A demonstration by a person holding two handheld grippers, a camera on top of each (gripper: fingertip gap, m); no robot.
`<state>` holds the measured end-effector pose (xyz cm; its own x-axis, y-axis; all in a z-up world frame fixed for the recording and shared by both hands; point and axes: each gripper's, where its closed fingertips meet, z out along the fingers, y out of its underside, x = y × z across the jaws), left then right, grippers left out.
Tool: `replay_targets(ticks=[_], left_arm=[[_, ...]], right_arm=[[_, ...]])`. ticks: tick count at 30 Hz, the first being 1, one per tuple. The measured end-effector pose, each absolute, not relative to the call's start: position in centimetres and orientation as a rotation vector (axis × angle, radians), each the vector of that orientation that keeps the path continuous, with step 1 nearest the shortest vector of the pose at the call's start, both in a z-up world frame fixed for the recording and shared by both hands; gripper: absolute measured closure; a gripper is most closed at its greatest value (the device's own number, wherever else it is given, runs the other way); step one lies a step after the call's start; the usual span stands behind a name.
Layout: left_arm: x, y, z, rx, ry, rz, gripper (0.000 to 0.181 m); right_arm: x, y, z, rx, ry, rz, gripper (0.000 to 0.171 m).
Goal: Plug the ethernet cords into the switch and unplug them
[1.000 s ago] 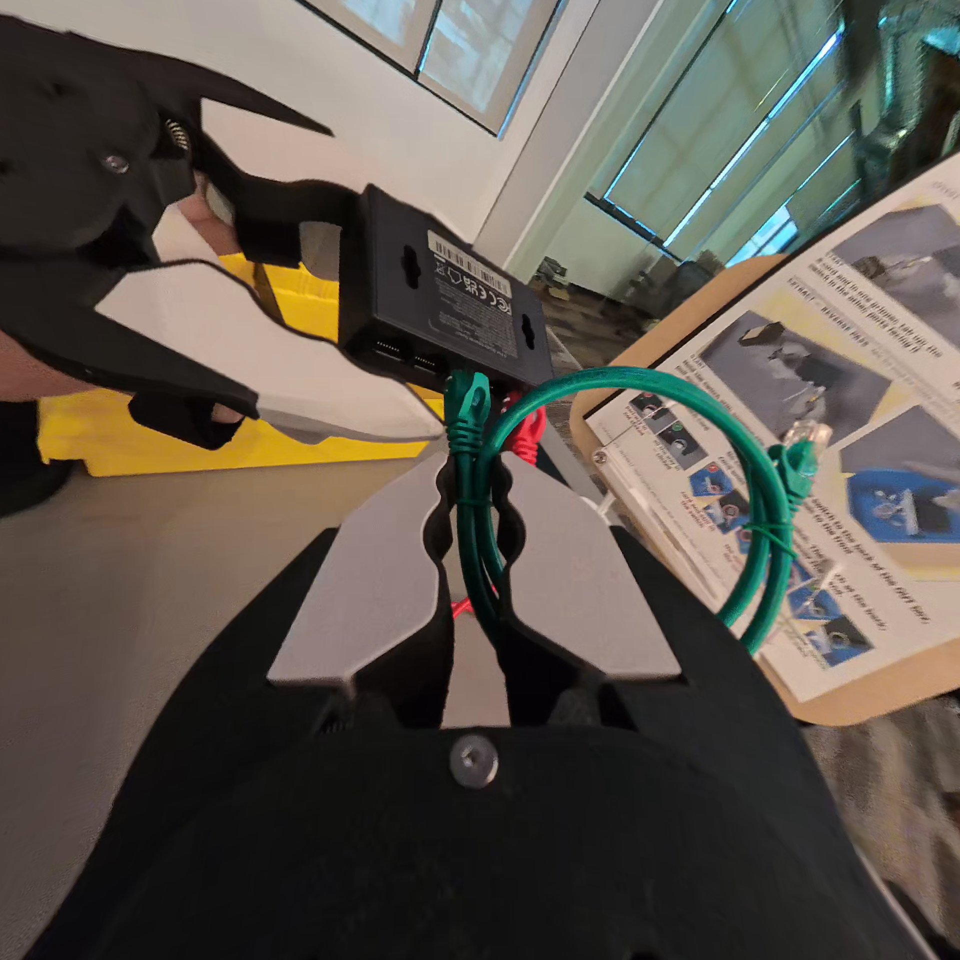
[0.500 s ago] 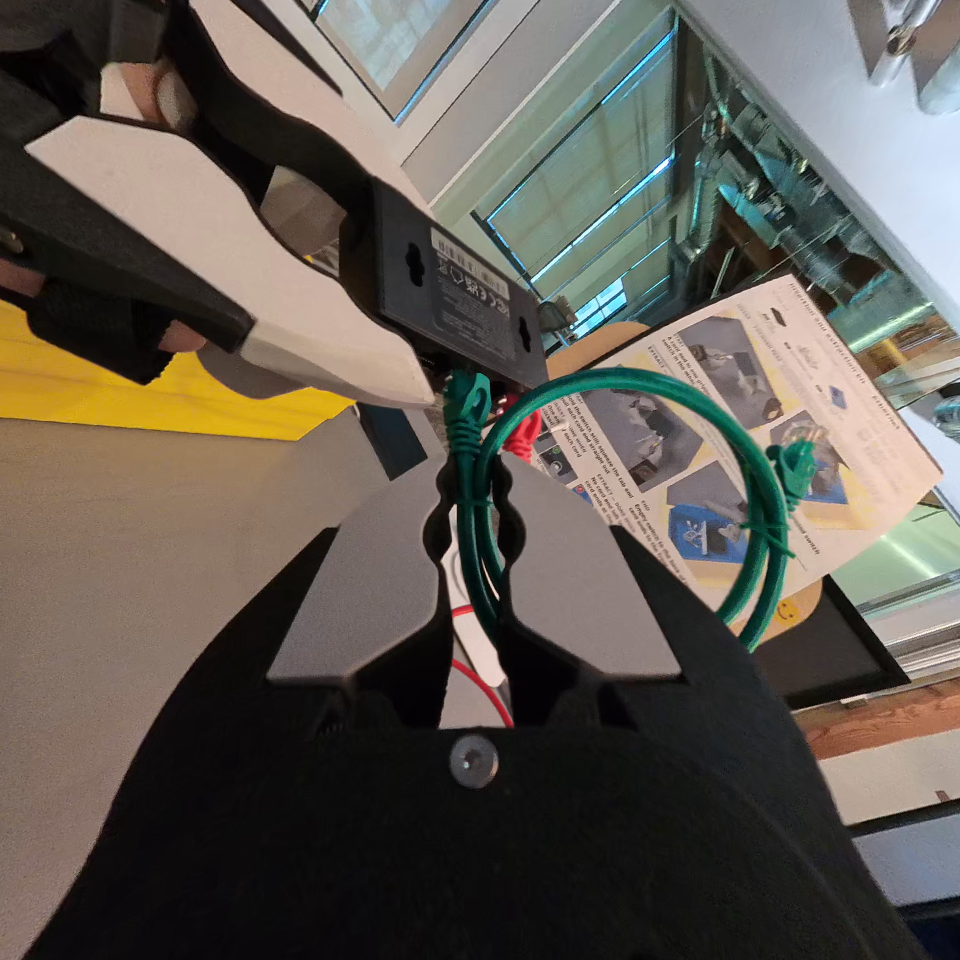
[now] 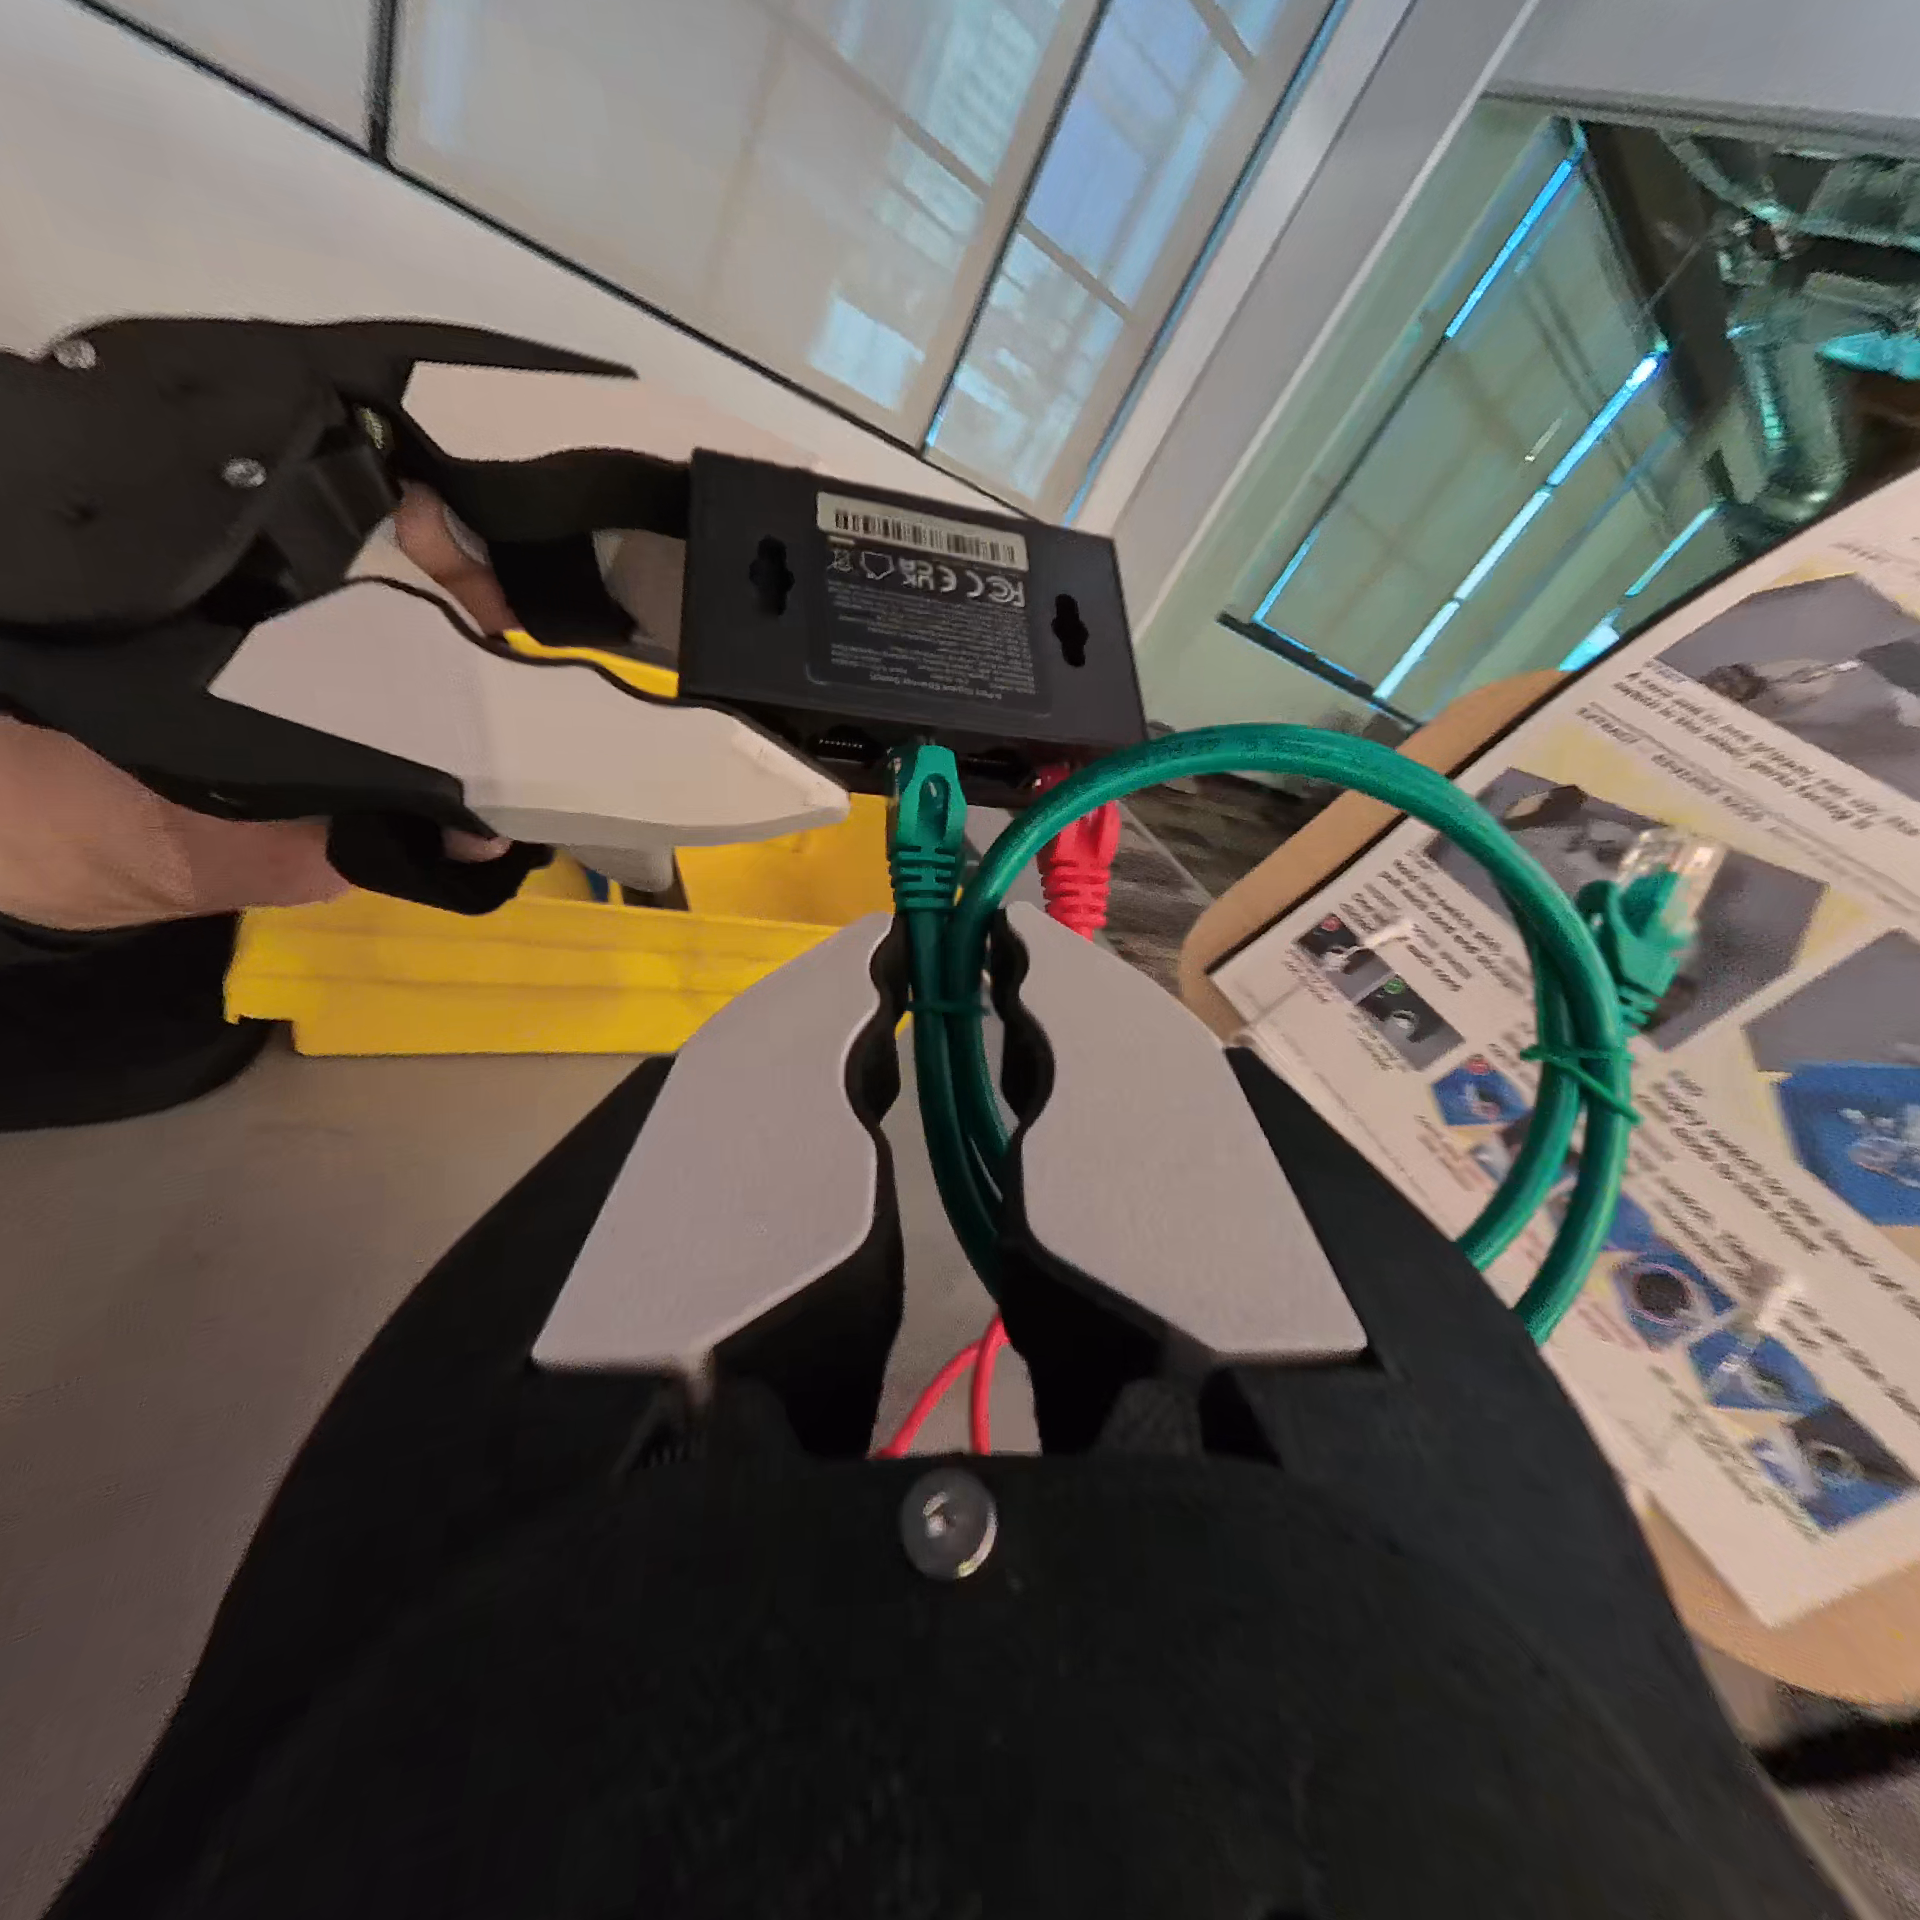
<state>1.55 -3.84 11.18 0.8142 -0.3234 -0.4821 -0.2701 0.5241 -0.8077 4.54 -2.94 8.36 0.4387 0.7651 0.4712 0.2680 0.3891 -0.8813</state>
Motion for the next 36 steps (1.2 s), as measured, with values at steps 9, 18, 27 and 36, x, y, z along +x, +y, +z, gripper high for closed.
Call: replay_targets(ticks=[9, 18, 27, 36], left_arm=[[1.7, -3.9, 11.2, -1.029, 0.645, -0.034, 0.118], [1.8, -4.3, 11.7, -1.02, 0.63, -0.097, 0.117], [1.3, -3.4, 11.3, -1.104, 0.606, -0.324, 0.117], [1.3, -2.7, 10.7, -1.135, 0.528, -0.509, 0.117]], right_arm=[[4.3, -3.0, 7.8, -1.183, -1.094, 0.682, 0.156], [4.3, -3.6, 8.4, -1.182, -1.085, 0.77, 0.156], [4.3, -3.7, 8.7, -1.284, -1.044, 0.664, 0.158], [4.4, -3.4, 8.7, -1.358, -1.003, 0.552, 0.159]])
